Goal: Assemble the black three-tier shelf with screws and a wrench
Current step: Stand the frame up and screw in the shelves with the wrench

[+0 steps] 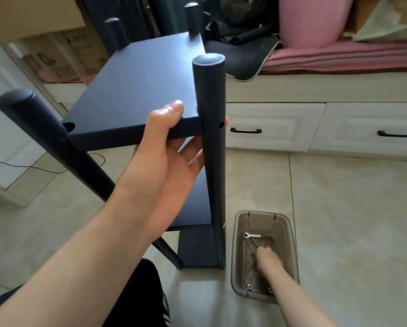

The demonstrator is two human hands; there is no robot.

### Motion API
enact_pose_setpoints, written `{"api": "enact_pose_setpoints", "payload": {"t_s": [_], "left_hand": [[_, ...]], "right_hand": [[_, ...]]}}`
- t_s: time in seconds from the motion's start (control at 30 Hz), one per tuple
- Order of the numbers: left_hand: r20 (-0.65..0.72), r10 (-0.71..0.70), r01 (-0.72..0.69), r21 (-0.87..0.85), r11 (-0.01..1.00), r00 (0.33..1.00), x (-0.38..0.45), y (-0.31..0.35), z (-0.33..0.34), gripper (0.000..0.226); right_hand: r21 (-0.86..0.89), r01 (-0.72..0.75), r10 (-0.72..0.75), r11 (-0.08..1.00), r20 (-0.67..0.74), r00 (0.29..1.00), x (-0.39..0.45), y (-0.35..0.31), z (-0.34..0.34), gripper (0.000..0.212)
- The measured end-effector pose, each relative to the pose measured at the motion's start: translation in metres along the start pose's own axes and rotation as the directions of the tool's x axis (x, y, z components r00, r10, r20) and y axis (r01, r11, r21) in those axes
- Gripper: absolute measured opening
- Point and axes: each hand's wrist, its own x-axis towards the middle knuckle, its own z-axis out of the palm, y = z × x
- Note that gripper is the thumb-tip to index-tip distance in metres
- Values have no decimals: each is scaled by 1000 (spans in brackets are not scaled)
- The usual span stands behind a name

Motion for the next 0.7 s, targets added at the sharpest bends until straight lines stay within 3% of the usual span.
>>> {"api": "enact_pose_setpoints", "payload": {"t_s": [0.2, 0.37, 0.5, 0.6, 0.7], "left_hand": [[13, 6, -7, 26, 1000, 1000, 1, 0, -3, 38], [-2, -18, 18, 28, 999, 1000, 1, 1, -8, 18], [-31, -56, 56, 5, 998, 998, 1, 2, -7, 15], [-47, -81, 79, -40, 996, 996, -1, 7, -2, 15], [-60, -95, 94, -25, 995, 994, -2, 10, -3, 14]], "right_hand": [[-35, 22, -22, 999, 2, 1000, -5, -1, -3, 40], [-83, 65, -60, 994, 60, 996, -16, -8, -29, 38], [-39, 123, -117, 992, 129, 985, -39, -31, -98, 13], [158, 219, -233, 963, 72, 970, -77, -55, -173, 17], [363, 354, -363, 862, -45, 931, -135, -75, -247, 21]]}}
